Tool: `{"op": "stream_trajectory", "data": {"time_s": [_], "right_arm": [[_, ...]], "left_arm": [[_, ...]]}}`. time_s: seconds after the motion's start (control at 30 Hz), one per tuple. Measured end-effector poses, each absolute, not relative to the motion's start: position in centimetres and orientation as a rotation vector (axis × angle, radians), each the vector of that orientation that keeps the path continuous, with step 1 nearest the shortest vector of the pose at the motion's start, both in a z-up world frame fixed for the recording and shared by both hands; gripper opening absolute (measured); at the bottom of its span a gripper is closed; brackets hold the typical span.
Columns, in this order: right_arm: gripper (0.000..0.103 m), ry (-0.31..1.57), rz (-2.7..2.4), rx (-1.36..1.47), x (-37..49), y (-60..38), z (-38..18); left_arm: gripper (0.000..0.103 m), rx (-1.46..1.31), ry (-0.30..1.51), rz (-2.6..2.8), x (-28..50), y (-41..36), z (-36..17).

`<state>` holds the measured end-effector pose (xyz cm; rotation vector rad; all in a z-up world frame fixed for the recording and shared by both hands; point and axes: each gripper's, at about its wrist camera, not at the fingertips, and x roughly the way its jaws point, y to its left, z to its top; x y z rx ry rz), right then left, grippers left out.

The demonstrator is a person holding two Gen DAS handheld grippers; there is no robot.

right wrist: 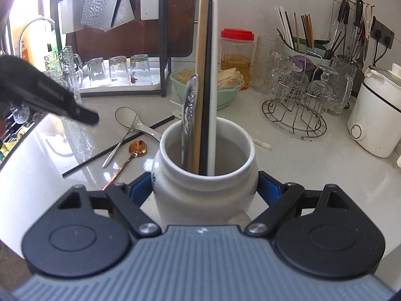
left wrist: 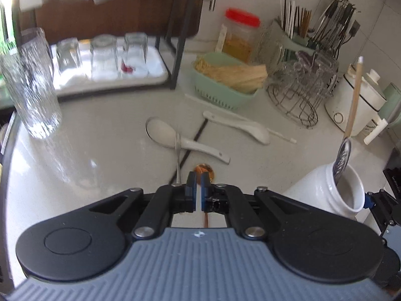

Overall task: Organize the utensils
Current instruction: 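Lift the copper spoon upright with the left tool toward the jar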

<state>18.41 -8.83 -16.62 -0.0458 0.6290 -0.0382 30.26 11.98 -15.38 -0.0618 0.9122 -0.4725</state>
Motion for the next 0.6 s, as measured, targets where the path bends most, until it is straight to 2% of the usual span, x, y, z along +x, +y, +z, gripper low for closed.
{"op": "stream_trajectory", "data": {"time_s": [0.13, 0.2, 0.37, 0.5, 0.6], "right_arm": [[0.09, 0.636, -0.044, -0.044, 18.6, -8.7, -16.5], [0.09, 0.641, -0.048, -0.042, 18.7, -8.7, -16.5], [0.09, 0.645, -0.053, -0.038, 18.8, -8.6, -16.5], [0.09, 0.651, -0.059, -0.032, 18.9, -8.6, -16.4], [0.09, 0.65, -0.063, -0.03, 18.8, -8.6, -16.5]], "left_arm": [[0.009, -0.014, 0.946, -0.499, 31.1, 10.7, -17.1], [0.023, -0.012, 0.966, -0.504, 31.6, 10.0, -18.0], [0.028, 0.014, 0.983, -0.51, 32.7, 8.1, -19.9], [0.045, 0.061, 0.962, -0.473, 33.4, 6.9, -20.5], [0.046, 0.089, 0.944, -0.461, 33.8, 6.3, -20.7]]}}
